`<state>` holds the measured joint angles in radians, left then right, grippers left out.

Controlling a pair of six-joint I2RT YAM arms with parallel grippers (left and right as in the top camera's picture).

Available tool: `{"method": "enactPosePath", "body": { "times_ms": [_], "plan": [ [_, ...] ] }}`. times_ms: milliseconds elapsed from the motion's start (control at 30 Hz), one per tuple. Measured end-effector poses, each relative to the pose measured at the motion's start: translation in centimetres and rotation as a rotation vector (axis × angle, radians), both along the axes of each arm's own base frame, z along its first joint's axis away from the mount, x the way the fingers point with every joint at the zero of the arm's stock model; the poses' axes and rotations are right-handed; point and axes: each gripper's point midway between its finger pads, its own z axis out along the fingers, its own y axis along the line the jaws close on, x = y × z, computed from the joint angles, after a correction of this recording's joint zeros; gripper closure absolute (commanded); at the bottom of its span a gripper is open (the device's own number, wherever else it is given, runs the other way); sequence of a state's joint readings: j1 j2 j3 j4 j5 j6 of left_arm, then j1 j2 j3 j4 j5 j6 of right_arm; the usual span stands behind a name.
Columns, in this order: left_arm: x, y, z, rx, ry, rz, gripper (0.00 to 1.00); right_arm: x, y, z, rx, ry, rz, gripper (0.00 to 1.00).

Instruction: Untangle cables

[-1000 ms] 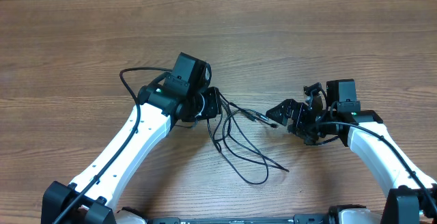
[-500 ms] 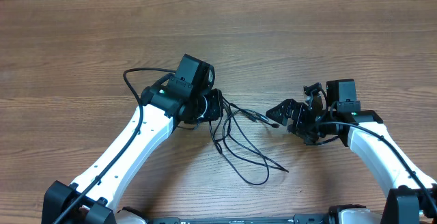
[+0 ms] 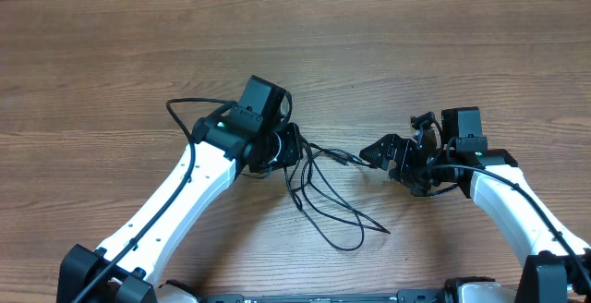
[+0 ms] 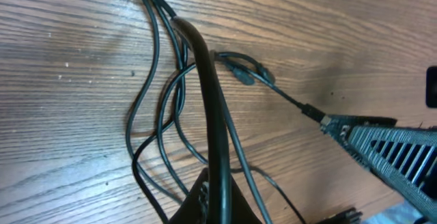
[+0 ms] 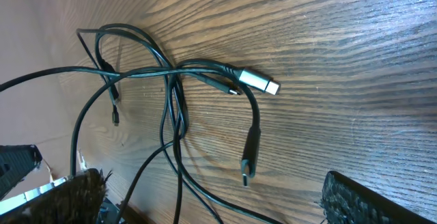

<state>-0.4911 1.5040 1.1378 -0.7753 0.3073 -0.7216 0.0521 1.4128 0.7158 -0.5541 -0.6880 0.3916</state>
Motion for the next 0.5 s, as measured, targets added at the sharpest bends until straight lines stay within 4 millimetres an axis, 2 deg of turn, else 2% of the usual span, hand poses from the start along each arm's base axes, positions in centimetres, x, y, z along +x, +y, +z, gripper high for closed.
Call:
{"method": "enactPosePath", "body": {
  "times_ms": [300,500],
  "plan": [
    [-0.2,-0.1,-0.5,0.087,-0.038,0.017,0.96,0.0,0.0,0.0,-0.001,0.0,-0.001,0.0],
    [0.8,-0.6,-0.3,0.102,-0.108,0.019,0.96,0.0,0.0,0.0,0.0,0.0,0.0,0.0]
  ]
}}
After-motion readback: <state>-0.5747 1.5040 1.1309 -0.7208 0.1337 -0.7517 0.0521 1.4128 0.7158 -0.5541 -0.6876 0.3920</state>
